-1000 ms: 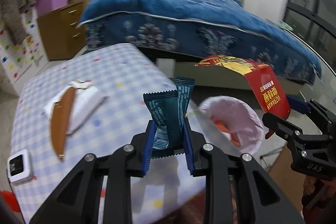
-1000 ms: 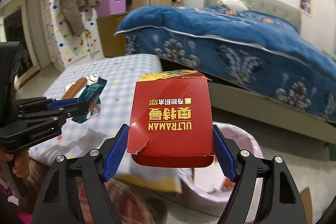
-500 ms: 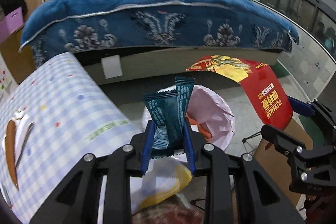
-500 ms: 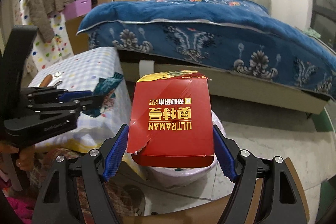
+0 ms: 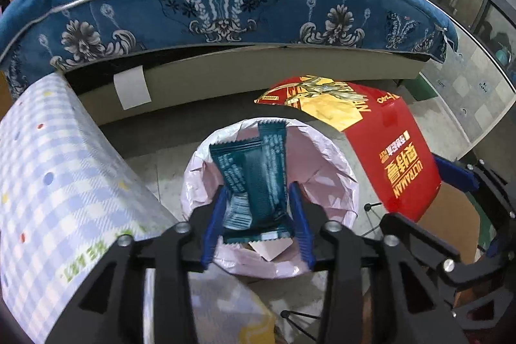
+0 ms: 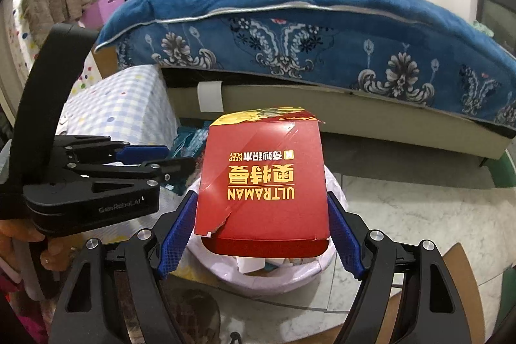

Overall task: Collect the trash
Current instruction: 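Carry the red box and teal wrapper over the trash bin and release them, then return to the table and grasp the brown leather sheath with the left tool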

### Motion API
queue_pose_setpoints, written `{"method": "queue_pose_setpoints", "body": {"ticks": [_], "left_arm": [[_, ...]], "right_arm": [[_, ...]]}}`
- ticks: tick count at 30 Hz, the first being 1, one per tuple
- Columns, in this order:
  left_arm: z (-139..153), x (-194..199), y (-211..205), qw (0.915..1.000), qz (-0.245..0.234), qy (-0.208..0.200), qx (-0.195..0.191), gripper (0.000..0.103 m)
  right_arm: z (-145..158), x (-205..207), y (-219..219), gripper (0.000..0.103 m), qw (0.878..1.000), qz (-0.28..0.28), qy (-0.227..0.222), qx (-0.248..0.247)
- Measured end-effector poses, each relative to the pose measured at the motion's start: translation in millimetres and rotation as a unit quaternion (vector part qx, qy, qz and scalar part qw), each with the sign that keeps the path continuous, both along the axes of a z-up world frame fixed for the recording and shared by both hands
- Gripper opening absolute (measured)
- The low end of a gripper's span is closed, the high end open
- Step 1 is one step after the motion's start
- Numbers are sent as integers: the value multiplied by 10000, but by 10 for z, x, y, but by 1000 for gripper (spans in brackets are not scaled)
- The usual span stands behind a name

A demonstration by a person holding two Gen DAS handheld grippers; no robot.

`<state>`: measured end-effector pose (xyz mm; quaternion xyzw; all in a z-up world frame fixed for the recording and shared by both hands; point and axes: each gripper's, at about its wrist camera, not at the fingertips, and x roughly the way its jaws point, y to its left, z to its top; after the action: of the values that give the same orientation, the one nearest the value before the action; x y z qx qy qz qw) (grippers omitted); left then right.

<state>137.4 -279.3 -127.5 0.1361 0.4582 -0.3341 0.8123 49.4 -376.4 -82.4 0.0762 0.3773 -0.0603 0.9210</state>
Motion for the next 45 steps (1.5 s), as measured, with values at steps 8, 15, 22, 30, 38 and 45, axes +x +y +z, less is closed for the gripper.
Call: {"method": "queue_pose_setpoints", "body": {"ticks": [8, 15, 22, 30, 38, 45], "left_arm": [[-2, 180, 74, 9997, 179, 147, -104, 74], [281, 178, 556, 9971, 721, -134, -210, 76], [541, -57, 1154, 9915, 1204, -390, -300, 76], [727, -394, 1861, 9822, 1744, -612, -332, 76], [718, -531, 2712, 9615, 2621, -811, -152, 76], [546, -504, 3443, 9369, 3424, -708, 25, 79]], "right_arm": [[-280, 254, -110, 85, 9993, -3, 335, 173], [-222, 168, -67, 86, 9990, -154, 378, 178], [87, -21, 119, 86, 9999, -62, 91, 119], [343, -71, 683, 85, 9983, 557, -36, 177], [616, 83, 1445, 83, 9901, 1395, -138, -25], [701, 340, 2079, 76, 9800, 1963, -237, -219]]}}
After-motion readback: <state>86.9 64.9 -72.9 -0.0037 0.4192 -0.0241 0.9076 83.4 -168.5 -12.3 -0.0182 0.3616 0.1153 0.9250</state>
